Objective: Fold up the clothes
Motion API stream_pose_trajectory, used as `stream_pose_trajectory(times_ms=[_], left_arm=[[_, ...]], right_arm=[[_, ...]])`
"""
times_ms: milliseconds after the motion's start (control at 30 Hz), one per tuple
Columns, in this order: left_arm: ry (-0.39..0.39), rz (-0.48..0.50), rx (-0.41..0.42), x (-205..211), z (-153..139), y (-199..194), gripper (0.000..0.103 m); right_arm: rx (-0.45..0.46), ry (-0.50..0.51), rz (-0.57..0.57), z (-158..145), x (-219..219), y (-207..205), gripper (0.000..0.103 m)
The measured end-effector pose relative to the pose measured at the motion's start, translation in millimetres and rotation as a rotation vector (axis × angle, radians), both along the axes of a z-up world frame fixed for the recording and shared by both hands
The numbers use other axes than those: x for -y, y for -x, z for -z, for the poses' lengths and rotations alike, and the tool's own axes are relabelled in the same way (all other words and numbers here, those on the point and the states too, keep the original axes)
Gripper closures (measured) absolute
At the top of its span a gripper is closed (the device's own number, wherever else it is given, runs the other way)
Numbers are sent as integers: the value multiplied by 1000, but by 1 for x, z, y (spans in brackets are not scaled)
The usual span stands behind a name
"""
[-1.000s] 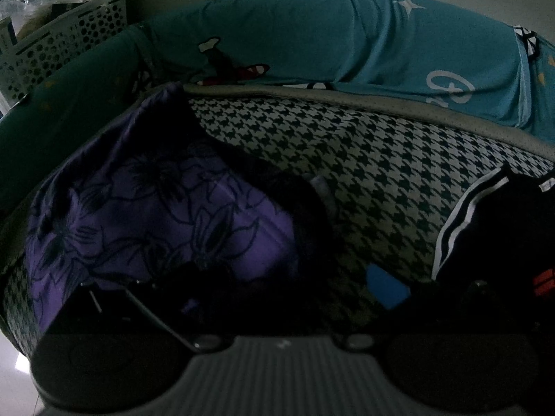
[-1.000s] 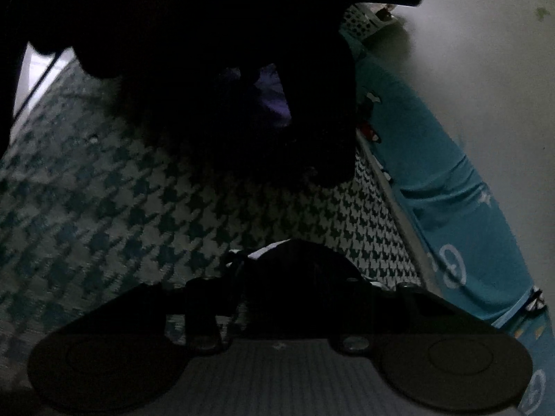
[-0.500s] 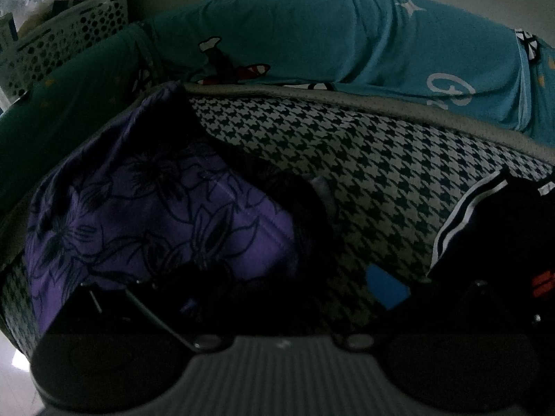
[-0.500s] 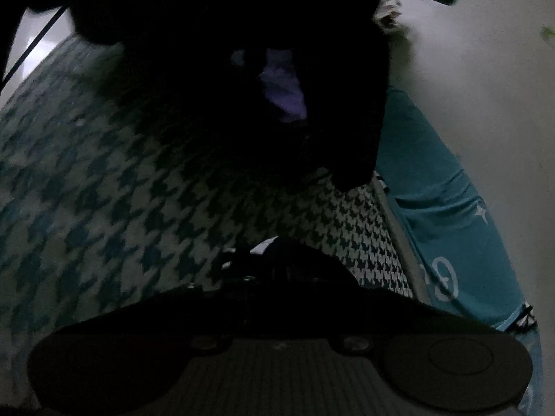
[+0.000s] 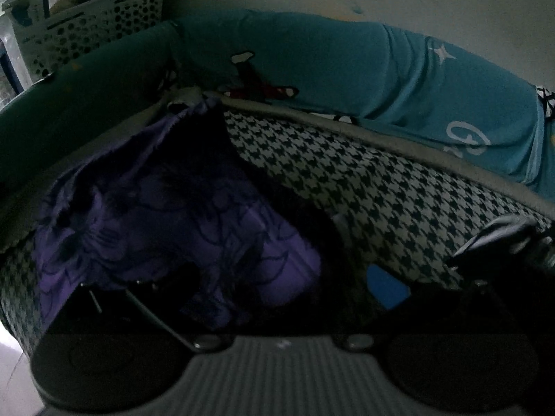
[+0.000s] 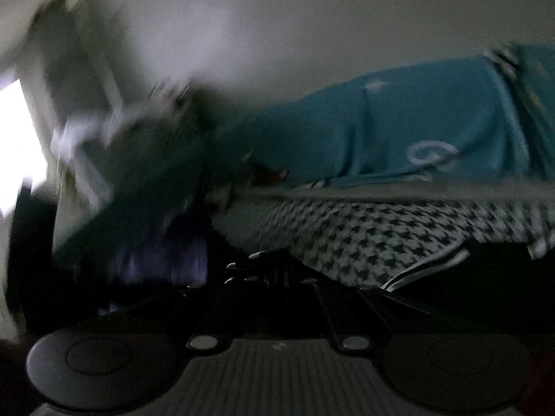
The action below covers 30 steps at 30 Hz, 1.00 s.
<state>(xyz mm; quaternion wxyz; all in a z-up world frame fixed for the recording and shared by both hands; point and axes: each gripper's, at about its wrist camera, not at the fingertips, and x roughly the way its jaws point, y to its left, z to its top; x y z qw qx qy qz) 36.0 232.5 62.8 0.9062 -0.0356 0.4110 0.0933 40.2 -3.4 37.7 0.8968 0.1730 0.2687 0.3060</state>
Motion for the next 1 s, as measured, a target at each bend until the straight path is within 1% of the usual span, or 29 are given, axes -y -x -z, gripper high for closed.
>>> stream_pose_trajectory(times_ms=[67, 133, 233, 367, 400, 433, 500, 567, 600, 633, 667, 700, 833, 1000], left_arm=[[-2, 9, -4, 4, 1, -1, 0], [-4, 19, -8, 8, 2, -2, 0], [-11, 35, -13, 16, 4, -2, 0], [-21, 54, -16, 26, 6, -3, 0], [-23, 58, -18, 28, 7, -3, 0], [-22, 59, -19, 30, 7, -3, 0], [-23, 62, -20, 33, 8, -4, 0], [-24, 65, -22, 36, 9, -4, 0], [-25, 66, -22, 38, 9, -4, 0], [-26, 67, -23, 40, 9, -4, 0], [-27, 69, -24, 41, 10, -5, 0], [-28, 70, -24, 43, 10, -5, 0], [-32, 80, -27, 49, 11, -5, 0], [-41, 88, -28, 53, 12, -5, 0]], right_arm=[[-58, -94, 58, 1, 18, -7, 101], [-113, -160, 119, 6, 39, -17, 100], [-187, -227, 196, 14, 67, -18, 100], [-303, -304, 277, 34, 99, -17, 99], [-334, -304, 308, 40, 105, -16, 98], [-358, -288, 344, 44, 110, -15, 94], [-377, -235, 400, 49, 118, -11, 92], [-368, -171, 423, 48, 122, -8, 86], [-355, -138, 429, 46, 123, -6, 85], [-333, -106, 430, 43, 124, -3, 79], [-312, -75, 431, 39, 124, -1, 71], [-287, -44, 433, 35, 124, 2, 69], [-178, 60, 442, 19, 120, 12, 67], [-63, 148, 382, 2, 108, 12, 67]])
